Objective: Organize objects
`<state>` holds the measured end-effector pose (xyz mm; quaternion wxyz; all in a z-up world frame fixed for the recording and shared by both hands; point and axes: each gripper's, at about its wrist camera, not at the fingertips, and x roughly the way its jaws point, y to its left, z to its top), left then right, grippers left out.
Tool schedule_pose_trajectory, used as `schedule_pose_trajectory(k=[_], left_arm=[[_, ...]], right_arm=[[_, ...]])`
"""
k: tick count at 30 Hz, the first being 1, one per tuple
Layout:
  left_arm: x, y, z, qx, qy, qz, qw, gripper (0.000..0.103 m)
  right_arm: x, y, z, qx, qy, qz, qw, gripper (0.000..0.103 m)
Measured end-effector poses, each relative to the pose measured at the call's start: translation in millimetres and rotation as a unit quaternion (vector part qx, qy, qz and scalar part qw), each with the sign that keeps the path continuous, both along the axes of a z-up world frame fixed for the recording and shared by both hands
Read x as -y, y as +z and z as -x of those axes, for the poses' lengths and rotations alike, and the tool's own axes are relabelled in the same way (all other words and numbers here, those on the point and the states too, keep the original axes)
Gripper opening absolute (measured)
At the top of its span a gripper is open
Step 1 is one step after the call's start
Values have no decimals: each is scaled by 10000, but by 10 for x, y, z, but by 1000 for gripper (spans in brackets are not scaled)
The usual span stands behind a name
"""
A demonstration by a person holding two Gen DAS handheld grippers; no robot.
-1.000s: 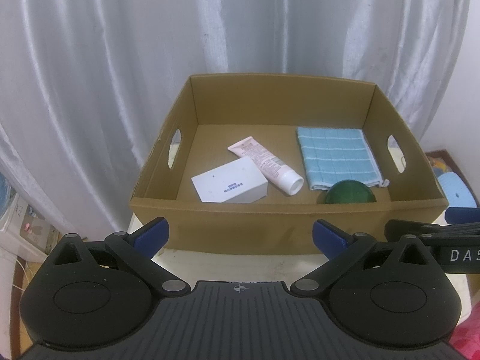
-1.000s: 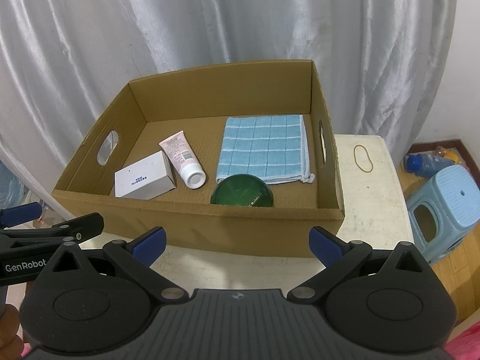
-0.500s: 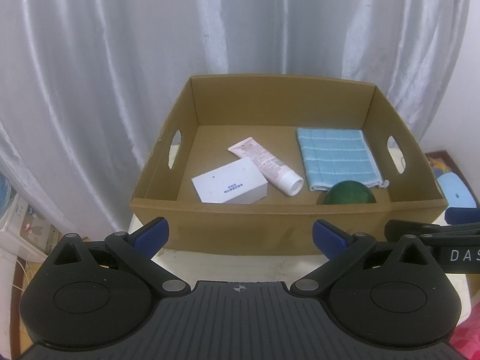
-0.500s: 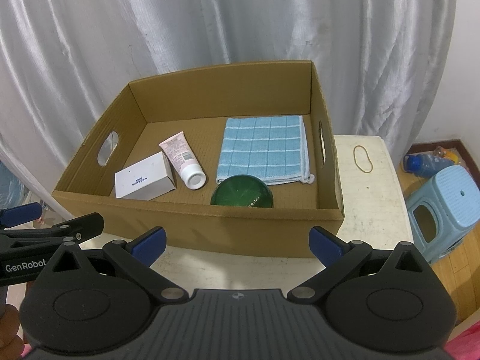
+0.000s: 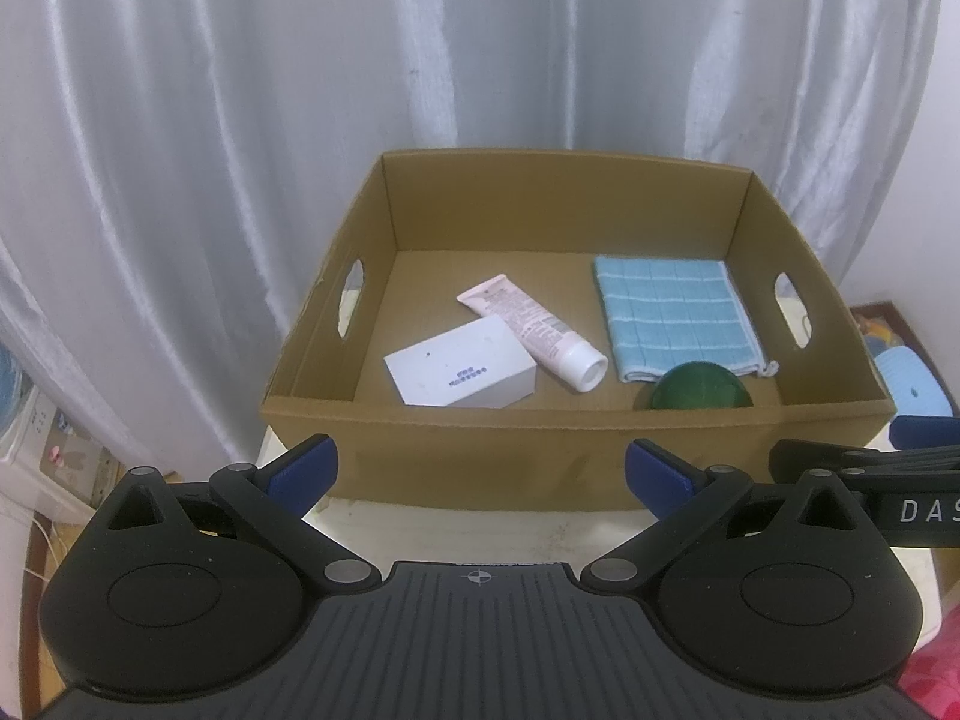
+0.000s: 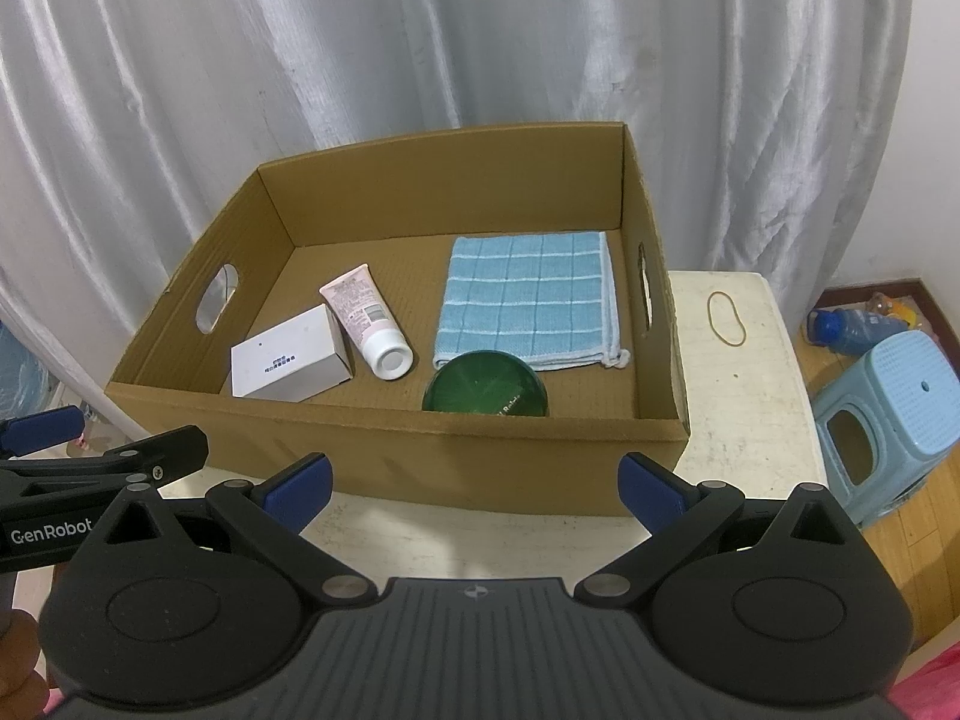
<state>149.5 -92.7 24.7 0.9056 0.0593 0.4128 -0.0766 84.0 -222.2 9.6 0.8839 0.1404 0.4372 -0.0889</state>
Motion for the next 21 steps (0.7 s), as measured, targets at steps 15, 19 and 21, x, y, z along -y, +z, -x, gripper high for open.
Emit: schedule_pose_trajectory(k=[15,19,21], left_arm=[[9,32,2,19,24,-13,10000,102],[10,36,0,19,25,-9,10000,102],[11,32,3,19,28,-11,10000,102]], right_arm=[[-14,13,4,5,-12,-7,10000,103],[-11,11,3,6,-9,-6,10000,103],[-10,11,3,7,-8,-2,10000,103]])
